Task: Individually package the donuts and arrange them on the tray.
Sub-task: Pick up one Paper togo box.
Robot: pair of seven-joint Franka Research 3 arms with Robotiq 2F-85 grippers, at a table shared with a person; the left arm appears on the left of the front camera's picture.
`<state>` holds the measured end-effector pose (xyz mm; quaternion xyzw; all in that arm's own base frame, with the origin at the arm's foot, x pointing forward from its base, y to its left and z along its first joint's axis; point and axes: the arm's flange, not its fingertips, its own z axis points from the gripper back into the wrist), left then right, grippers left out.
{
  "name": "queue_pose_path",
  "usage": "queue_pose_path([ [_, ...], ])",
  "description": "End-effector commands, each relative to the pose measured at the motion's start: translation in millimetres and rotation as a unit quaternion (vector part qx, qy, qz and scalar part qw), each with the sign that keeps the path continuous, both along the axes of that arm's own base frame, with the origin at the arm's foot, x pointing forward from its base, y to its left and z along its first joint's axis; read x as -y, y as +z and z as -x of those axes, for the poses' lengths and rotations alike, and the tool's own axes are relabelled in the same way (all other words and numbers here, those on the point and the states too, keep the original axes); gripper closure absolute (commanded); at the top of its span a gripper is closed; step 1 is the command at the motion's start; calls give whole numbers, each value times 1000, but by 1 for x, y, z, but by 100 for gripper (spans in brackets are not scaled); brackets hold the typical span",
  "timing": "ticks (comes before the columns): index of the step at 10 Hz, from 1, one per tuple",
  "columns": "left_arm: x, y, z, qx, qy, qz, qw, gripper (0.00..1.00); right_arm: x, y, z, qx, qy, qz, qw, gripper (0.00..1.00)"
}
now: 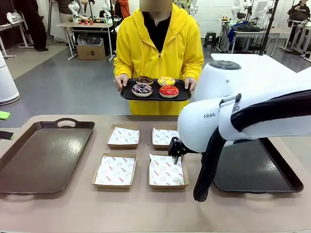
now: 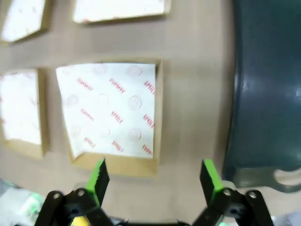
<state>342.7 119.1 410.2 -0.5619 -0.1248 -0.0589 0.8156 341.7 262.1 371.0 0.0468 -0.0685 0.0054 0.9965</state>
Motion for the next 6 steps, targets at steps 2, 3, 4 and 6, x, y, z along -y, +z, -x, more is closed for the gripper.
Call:
queue_pose_path([
  [2, -1, 1, 1, 6, -1, 8, 1000, 0, -17, -35, -33, -14, -34, 28, 999, 0],
  [3, -1, 1, 1, 6, -1, 8, 1000, 0, -19, -42, -34, -12, -29, 26, 999, 0],
  [4, -1, 1, 1, 6, -1, 8, 1000, 0, -20, -47, -35, -10, -14, 16, 1000, 0],
  [6, -1, 1, 1, 6, -1, 8, 1000, 0, -24, -54, -34, -8, 15, 13, 1000, 0],
])
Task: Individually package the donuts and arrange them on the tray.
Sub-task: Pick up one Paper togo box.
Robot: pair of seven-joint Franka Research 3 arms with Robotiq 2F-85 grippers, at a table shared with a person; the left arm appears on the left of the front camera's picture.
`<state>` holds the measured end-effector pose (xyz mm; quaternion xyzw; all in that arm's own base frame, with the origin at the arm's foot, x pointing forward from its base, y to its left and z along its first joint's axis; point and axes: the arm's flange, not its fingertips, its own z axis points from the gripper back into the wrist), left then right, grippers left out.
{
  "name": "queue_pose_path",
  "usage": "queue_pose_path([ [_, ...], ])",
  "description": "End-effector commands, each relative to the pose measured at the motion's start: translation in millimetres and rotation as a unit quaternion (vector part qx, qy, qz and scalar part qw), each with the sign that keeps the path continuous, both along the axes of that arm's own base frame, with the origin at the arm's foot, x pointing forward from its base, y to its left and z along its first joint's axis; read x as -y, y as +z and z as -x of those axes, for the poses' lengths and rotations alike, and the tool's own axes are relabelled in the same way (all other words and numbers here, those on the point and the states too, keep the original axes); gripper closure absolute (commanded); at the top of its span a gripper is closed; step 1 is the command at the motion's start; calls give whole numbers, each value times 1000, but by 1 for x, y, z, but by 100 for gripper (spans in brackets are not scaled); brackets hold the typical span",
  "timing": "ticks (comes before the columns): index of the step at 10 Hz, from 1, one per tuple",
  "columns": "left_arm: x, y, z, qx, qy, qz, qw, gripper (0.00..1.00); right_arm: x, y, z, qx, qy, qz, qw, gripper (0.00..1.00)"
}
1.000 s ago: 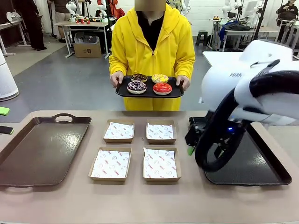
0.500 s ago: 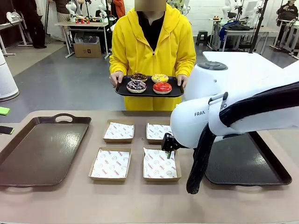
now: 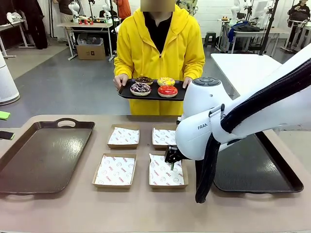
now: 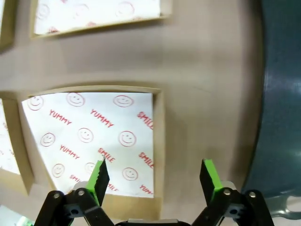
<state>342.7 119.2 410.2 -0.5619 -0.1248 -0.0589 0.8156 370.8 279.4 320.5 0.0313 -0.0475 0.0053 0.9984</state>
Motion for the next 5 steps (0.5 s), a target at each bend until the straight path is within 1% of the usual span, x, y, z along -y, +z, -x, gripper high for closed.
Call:
queue_pose_path([
  [1, -1, 1, 1, 6, -1, 8, 1000, 0, -5, -5, -4, 24, 33, -7, 999, 0],
  [2, -1, 1, 1, 6, -1, 8, 1000, 0, -4, -5, -4, 18, 31, -2, 999, 59],
  [3, -1, 1, 1, 6, -1, 8, 1000, 0, -3, -5, -4, 19, 25, -2, 1000, 59],
  [4, -1, 1, 1, 6, -1, 8, 1000, 0, -3, -5, -4, 20, 23, -1, 1000, 100],
  [5, -1, 1, 1, 6, -1, 8, 1000, 0, -3, -4, -3, 19, 24, 1, 1000, 64],
])
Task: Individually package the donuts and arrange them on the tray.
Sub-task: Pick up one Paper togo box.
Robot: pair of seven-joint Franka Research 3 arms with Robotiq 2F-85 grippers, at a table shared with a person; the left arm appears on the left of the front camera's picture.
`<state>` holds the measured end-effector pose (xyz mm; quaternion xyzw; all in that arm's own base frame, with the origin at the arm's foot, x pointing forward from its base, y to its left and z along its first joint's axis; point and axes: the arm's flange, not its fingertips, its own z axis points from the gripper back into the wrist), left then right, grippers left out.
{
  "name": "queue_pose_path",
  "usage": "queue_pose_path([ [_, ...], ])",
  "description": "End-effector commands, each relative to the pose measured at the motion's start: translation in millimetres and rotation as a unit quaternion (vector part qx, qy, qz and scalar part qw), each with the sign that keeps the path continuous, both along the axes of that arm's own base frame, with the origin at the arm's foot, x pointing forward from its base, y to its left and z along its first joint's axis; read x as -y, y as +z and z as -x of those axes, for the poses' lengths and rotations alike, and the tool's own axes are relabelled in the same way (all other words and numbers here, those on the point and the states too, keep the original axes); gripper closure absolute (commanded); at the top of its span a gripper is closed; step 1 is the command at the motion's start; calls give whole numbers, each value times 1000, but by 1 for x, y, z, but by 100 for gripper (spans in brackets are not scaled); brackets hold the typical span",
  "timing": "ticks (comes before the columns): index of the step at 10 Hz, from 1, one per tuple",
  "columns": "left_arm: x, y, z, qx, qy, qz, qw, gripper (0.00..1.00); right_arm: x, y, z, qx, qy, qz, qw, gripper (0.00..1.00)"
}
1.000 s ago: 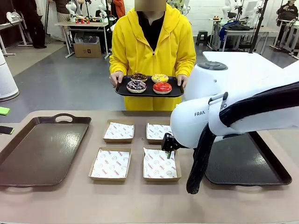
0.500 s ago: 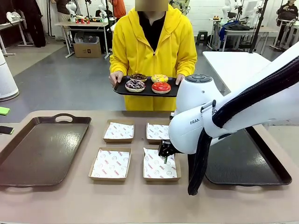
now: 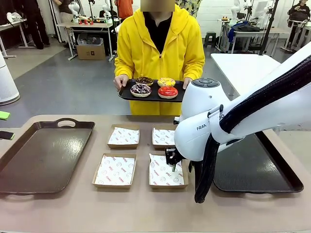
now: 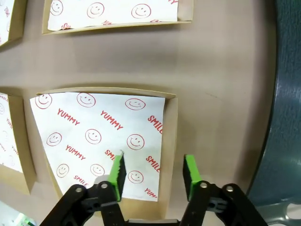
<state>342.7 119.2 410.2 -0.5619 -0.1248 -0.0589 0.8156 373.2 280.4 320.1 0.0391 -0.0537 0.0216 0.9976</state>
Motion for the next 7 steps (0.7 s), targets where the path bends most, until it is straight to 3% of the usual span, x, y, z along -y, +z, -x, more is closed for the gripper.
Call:
queue_pose_path([
  [1, -1, 1, 1, 6, -1, 8, 1000, 0, -2, -4, 0, 11, 7, 9, 1000, 100],
  [7, -1, 1, 1, 6, -1, 8, 1000, 0, 2, -4, -2, 3, -3, 0, 1000, 100],
])
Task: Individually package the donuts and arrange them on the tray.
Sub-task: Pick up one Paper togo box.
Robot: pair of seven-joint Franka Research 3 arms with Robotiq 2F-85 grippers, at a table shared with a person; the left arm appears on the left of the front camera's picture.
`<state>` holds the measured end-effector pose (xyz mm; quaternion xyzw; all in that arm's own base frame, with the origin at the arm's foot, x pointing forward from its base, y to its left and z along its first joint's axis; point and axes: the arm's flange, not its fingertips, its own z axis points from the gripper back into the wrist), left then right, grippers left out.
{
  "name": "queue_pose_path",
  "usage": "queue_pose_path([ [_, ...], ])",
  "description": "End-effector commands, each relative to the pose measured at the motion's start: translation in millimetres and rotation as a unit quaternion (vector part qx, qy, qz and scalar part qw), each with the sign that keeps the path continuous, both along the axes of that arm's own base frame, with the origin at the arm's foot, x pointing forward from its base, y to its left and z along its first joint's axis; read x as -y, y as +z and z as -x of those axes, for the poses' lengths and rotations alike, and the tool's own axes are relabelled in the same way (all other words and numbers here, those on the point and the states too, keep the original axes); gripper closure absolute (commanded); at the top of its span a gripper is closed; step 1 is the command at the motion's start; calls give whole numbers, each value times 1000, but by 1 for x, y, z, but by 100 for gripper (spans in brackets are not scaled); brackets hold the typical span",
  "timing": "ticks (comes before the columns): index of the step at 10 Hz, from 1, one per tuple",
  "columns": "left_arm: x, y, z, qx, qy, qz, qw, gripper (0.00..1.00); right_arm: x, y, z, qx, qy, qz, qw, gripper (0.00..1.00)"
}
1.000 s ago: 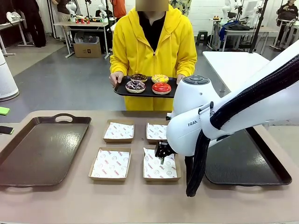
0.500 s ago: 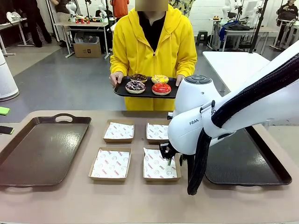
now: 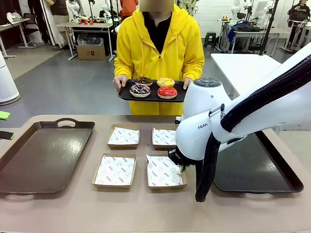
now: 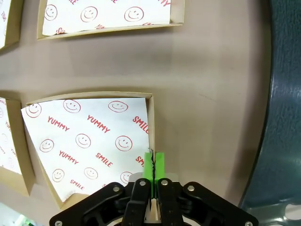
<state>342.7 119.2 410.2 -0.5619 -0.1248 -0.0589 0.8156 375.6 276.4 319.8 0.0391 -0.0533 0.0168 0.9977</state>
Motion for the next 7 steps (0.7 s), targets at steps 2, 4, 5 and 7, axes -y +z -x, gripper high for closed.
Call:
queue_pose_path([
  [2, -1, 1, 1, 6, -1, 8, 1000, 0, -3, 6, 4, 2, -17, 2, 1000, 100],
  [4, -1, 1, 1, 6, -1, 8, 1000, 0, -12, 63, 20, 3, 21, -13, 1000, 100],
  [5, -1, 1, 1, 6, -1, 8, 1000, 0, -15, 103, 25, 17, 30, -13, 999, 100],
  [7, -1, 1, 1, 6, -1, 8, 1000, 0, -21, 189, 20, 34, 34, -9, 999, 100],
])
